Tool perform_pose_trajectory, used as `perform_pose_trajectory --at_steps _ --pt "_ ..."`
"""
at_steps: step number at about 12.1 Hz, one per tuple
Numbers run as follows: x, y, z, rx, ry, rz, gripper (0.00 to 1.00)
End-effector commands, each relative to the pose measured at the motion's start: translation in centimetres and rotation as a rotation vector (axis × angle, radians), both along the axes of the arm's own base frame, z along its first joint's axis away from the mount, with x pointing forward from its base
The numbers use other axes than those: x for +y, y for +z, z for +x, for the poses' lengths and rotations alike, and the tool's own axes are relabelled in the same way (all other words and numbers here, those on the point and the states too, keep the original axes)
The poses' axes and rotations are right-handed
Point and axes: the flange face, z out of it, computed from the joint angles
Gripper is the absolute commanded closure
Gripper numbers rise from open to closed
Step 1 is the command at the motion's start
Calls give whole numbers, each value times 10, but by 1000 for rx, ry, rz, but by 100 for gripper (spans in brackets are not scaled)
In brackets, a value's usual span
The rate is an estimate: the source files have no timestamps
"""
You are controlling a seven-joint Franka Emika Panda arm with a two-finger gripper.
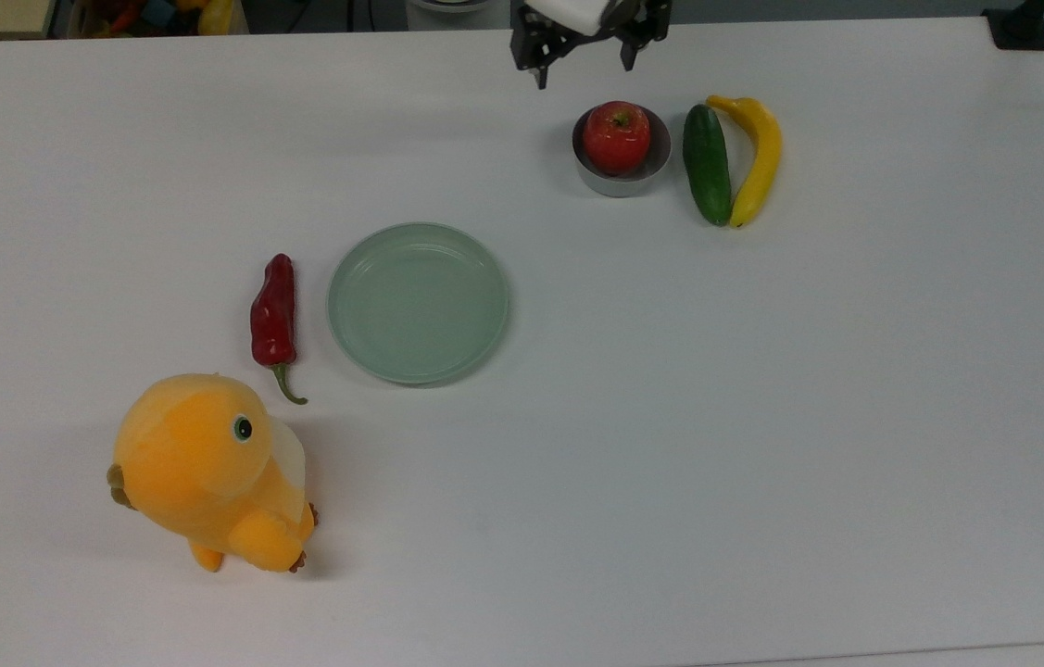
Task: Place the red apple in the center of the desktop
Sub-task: 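Move the open gripper over the red apple in the grey bowl, then lower the gripper and close it around the red apple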
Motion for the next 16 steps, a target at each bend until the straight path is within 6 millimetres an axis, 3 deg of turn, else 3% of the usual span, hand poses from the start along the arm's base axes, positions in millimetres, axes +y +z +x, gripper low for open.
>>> perform_pose_trajectory --at_steps 1,4,7,11,13,16 --pt "7 -4 -20 47 201 17 0" --pt "14 -18 -20 89 303 16 0" --pt "16 -21 -21 92 327 17 0" --pt "35 -46 -23 133 366 11 0" --pt "38 -49 -21 117 371 14 0" --pt "58 -99 -3 156 403 -18 0"
